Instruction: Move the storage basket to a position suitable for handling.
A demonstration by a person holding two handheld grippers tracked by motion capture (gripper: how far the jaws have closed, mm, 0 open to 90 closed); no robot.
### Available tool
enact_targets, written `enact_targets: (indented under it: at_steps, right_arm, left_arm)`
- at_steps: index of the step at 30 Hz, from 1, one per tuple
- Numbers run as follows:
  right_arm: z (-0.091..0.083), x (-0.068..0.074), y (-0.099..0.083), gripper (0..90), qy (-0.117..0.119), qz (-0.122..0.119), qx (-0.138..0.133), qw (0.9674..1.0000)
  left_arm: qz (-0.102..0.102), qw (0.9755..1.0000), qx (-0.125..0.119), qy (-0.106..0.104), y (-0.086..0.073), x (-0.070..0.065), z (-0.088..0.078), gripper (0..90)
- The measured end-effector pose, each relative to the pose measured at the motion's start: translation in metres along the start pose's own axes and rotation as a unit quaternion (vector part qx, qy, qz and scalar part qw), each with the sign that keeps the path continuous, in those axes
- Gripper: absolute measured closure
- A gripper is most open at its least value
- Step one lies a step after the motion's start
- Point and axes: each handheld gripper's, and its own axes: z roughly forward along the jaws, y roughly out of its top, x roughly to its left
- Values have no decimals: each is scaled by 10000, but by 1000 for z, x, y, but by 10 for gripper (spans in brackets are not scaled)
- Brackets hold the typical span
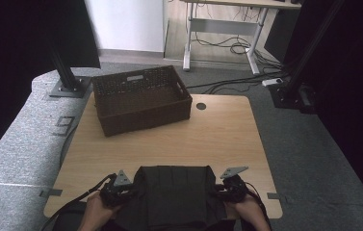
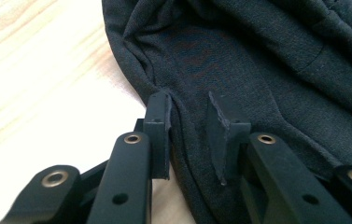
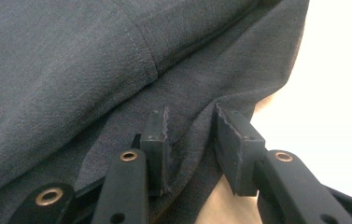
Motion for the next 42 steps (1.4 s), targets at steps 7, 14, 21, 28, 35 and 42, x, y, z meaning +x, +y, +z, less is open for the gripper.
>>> enact_targets:
  at_steps: [7, 14, 21, 28, 35, 42]
  right_arm:
    - [-1, 1, 1, 519, -175, -29, 19, 9998]
    - [-12, -12, 4, 368, -374, 114, -207, 9990]
    - [-24, -34, 10, 229, -961, 413, -528, 9931]
    - [-17, -54, 10, 120, -1325, 651, -624, 9871]
    - [-5, -67, -1, 0, -1589, 761, -514, 9830]
    - [3, -72, -10, 0, -1782, 727, -632, 9793]
  left_arm:
    - [-56, 9998, 77, -168, 3, 8, 1, 563]
    - [-449, 9986, -187, -205, 13, 32, -5, 339]
    - [-604, 9974, -364, 155, 25, 57, -10, 159]
    - [-640, 9966, -334, 407, 40, 78, -6, 84]
    - [-674, 9962, -276, 479, 57, 97, -10, 15]
    - [-666, 9927, -346, 942, 80, 118, -23, 64]
